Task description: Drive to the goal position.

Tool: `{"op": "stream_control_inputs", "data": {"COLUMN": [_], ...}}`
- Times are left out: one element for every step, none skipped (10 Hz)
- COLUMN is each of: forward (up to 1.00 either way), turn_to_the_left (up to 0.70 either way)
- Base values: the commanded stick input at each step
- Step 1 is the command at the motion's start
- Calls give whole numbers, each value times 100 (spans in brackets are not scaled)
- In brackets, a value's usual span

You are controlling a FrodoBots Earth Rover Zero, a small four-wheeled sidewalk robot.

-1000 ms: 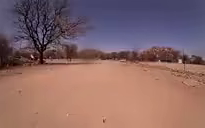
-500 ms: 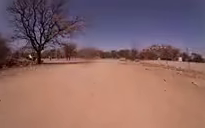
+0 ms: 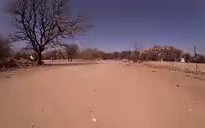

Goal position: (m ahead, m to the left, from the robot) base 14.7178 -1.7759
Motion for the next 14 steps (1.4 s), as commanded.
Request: {"op": "stream_control_inputs", "data": {"forward": [100,100,100,100,100,100,100,100,100,100,100,100,100,100], "turn_to_the_left": [0,0,0,0,0,0,0,0,0,0,0,0,0,0]}}
